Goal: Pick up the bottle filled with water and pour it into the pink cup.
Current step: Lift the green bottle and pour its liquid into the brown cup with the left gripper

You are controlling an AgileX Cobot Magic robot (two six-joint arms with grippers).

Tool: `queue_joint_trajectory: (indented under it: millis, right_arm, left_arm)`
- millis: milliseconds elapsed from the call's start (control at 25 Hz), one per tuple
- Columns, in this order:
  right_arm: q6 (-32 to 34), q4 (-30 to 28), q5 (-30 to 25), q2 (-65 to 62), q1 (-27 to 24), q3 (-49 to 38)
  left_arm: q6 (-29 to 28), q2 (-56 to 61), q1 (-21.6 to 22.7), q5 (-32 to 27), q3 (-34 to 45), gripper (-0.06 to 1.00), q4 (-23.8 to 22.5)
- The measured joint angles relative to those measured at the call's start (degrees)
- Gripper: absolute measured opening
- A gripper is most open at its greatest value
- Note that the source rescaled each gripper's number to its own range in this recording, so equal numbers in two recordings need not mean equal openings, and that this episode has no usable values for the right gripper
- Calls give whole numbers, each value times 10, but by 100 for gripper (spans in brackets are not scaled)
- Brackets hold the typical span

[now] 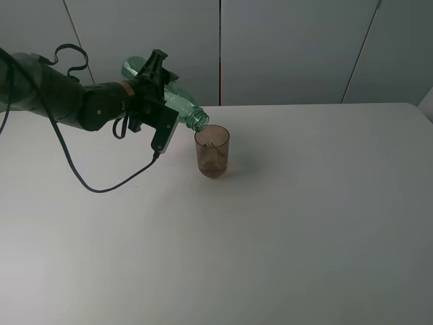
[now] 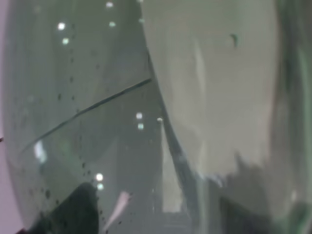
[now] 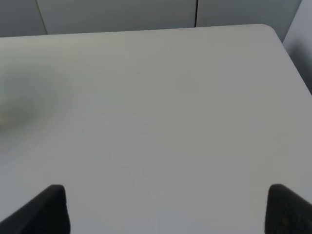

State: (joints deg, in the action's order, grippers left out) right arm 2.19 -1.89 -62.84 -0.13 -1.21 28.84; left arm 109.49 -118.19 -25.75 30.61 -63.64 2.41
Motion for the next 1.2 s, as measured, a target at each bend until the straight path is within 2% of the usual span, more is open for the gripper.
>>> queue_joint_trajectory:
  millis: [1200]
  right_arm:
    - [0, 0, 0, 0, 0, 0]
  left_arm:
    - [50, 0, -7, 33, -5, 0, 7]
